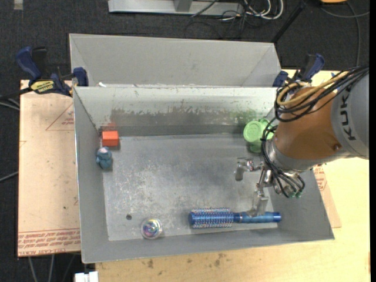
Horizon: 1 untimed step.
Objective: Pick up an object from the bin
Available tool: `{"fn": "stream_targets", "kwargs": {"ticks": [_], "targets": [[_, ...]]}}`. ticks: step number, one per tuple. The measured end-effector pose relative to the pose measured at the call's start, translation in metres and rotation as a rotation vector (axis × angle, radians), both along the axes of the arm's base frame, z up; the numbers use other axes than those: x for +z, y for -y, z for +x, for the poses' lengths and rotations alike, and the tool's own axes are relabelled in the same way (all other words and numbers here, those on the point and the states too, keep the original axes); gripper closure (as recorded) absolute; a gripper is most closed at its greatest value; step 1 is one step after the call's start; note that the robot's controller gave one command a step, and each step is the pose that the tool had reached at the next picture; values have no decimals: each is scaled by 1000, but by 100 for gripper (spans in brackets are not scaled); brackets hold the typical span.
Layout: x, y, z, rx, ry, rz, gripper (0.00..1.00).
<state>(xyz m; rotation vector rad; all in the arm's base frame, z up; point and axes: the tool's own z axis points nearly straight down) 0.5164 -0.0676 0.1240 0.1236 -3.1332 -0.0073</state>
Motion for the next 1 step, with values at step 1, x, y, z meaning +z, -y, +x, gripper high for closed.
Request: {"fn": "stream_targets", "kwargs": {"ticks": [1], "targets": [[-32,-71,-32,59,2,1,0]]}}
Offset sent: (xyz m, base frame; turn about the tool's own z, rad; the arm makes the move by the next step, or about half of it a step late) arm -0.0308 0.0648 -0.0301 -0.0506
